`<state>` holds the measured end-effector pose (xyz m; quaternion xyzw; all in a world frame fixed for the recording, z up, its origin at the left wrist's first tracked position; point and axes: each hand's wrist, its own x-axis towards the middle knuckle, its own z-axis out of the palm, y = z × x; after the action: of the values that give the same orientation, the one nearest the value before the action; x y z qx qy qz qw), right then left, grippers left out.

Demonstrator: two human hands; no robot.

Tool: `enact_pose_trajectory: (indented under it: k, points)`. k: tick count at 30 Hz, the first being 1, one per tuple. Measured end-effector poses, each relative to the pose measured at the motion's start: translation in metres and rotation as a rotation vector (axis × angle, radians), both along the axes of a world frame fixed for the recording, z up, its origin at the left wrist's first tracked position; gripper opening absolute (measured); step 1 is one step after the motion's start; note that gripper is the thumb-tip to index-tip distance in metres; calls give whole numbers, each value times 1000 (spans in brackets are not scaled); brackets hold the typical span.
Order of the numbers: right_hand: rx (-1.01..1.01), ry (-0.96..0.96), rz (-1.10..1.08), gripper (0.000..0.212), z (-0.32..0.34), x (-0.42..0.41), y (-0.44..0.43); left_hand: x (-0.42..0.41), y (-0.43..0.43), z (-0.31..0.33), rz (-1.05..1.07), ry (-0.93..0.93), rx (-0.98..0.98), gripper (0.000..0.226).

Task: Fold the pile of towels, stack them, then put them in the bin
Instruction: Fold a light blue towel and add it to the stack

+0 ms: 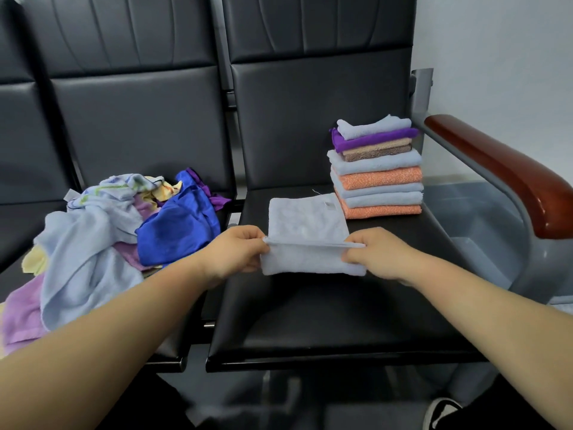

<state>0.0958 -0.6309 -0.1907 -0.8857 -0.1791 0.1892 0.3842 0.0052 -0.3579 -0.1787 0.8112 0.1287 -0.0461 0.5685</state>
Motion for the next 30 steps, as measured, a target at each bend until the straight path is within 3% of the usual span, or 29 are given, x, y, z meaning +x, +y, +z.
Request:
enact_pose_trajectory:
  k: [2, 4, 6, 8, 12, 16, 21, 23, 27, 30]
  points:
    - [72, 244, -1, 22, 3, 2, -2, -4, 3, 6, -19, 167, -87, 5]
    - [113, 441, -31, 35, 3, 5, -4, -8, 8, 10, -69, 373, -150, 9]
    - [153, 524, -69, 33, 2, 8, -3, -8, 12, 10, -98, 487, -194, 16]
    - [210, 561, -111, 29, 3, 11, 1, -2, 14, 8, -22, 470, -219, 18]
    - [301, 480, -230, 29, 3, 23, 13, 18, 12, -2, 212, 282, -209, 21]
    - [289, 283, -278, 25, 0, 36, 32, 43, 10, -10, 325, 144, -189, 14]
    - [257, 40, -376, 45, -19, 64, 53, 77, 16, -30, 394, 51, -40, 11]
    - [204, -16, -386, 44, -29, 74, 59, 88, 20, -43, 419, 46, 70, 13]
    - [55, -144, -343, 38, -46, 86, 65, 95, 26, -61, 333, 25, 491, 16]
    - [-131, -183, -326, 27, -51, 91, 65, 94, 29, -63, 279, 38, 645, 22]
